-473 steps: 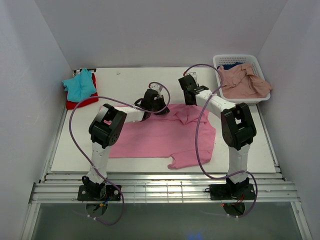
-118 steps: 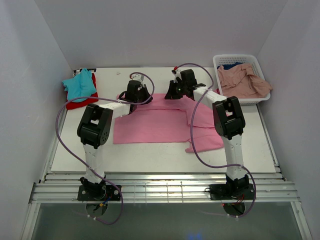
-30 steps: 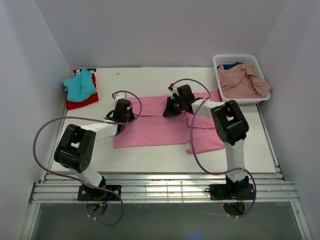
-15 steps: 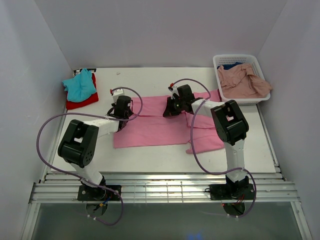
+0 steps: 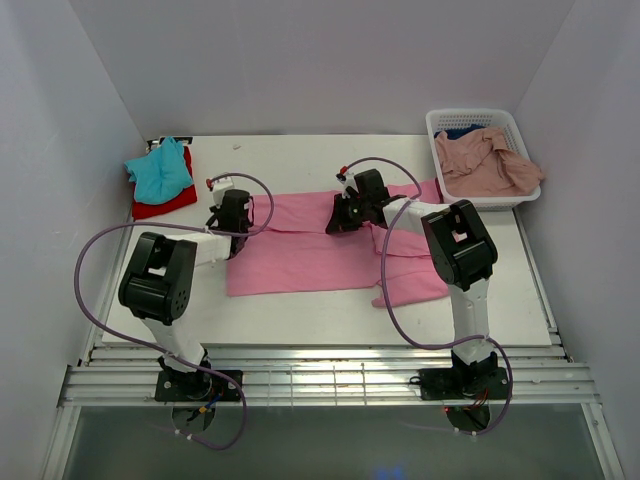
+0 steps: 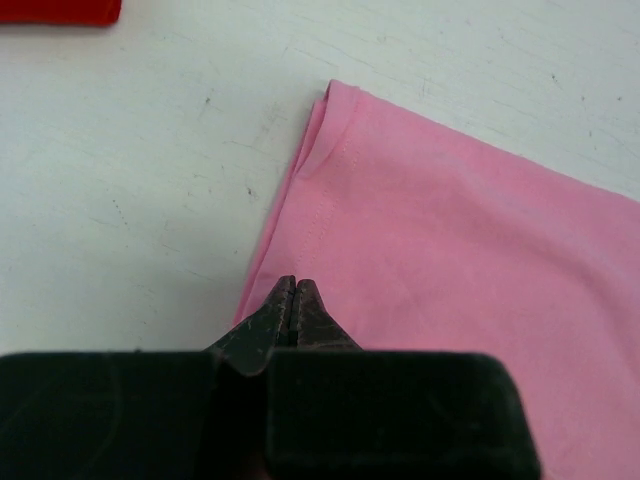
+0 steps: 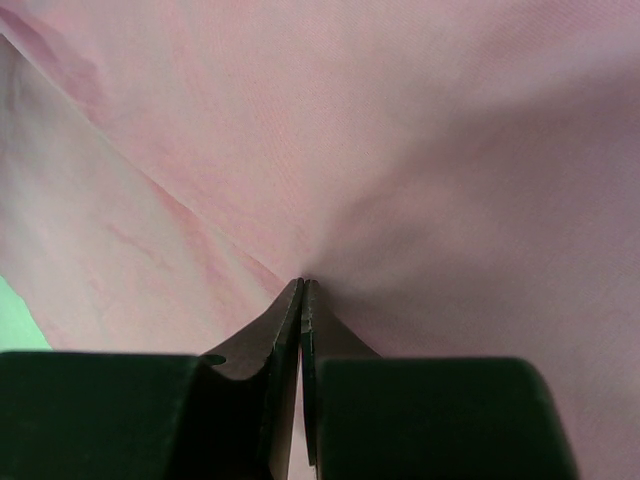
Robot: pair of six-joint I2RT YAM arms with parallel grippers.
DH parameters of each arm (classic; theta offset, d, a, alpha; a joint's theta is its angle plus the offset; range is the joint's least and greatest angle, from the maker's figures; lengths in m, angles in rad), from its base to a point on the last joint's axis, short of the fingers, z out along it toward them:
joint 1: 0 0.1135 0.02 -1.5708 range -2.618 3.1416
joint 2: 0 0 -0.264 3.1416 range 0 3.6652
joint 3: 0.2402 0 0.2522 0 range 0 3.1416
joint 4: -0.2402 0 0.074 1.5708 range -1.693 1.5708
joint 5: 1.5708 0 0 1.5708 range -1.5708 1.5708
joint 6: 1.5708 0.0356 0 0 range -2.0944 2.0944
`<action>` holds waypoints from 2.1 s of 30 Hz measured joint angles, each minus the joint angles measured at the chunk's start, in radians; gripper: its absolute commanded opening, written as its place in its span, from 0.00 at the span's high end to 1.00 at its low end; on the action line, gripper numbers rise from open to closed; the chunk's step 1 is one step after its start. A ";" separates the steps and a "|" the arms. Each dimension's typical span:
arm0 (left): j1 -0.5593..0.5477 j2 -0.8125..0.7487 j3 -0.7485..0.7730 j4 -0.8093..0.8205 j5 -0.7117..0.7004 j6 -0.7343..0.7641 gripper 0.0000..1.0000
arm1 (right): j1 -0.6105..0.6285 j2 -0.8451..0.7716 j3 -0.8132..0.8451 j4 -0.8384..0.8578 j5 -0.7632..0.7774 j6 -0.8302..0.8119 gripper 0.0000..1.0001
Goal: Fold and stack the t-shirts
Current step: Fold the tshirt
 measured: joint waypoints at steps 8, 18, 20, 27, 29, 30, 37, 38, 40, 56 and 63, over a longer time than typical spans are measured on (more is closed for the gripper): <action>0.002 -0.005 -0.023 0.019 0.002 -0.013 1.00 | 0.000 0.003 0.000 0.003 -0.008 0.000 0.92; -0.006 -0.089 -0.138 0.006 0.037 -0.057 1.00 | 0.006 0.006 0.006 0.003 -0.010 0.000 0.92; -0.013 -0.118 -0.160 0.002 0.039 -0.063 1.00 | 0.007 0.006 0.006 0.003 -0.010 0.000 0.92; -0.049 -0.187 -0.205 -0.018 0.043 -0.080 1.00 | 0.012 0.012 0.013 0.003 -0.013 0.001 0.92; -0.050 -0.192 -0.216 -0.023 0.045 -0.085 1.00 | 0.014 0.013 0.013 0.005 -0.014 0.001 0.92; -0.051 -0.199 -0.223 -0.029 0.046 -0.088 1.00 | 0.015 0.013 0.013 0.006 -0.013 0.001 0.92; -0.056 -0.296 -0.193 -0.076 0.046 -0.095 1.00 | 0.023 0.010 0.078 -0.069 0.018 -0.015 0.85; -0.056 -0.299 -0.166 -0.077 0.045 -0.095 1.00 | 0.024 0.003 0.100 -0.092 0.034 -0.024 0.83; -0.056 -0.297 -0.103 -0.079 0.045 -0.090 1.00 | 0.024 -0.026 0.121 -0.120 0.061 -0.036 0.72; -0.029 0.260 0.391 -0.306 0.120 -0.052 1.00 | -0.066 -0.217 0.249 -0.408 0.678 -0.129 0.92; -0.012 0.268 0.438 -0.385 0.149 -0.065 1.00 | -0.156 -0.056 0.248 -0.497 0.751 -0.131 0.92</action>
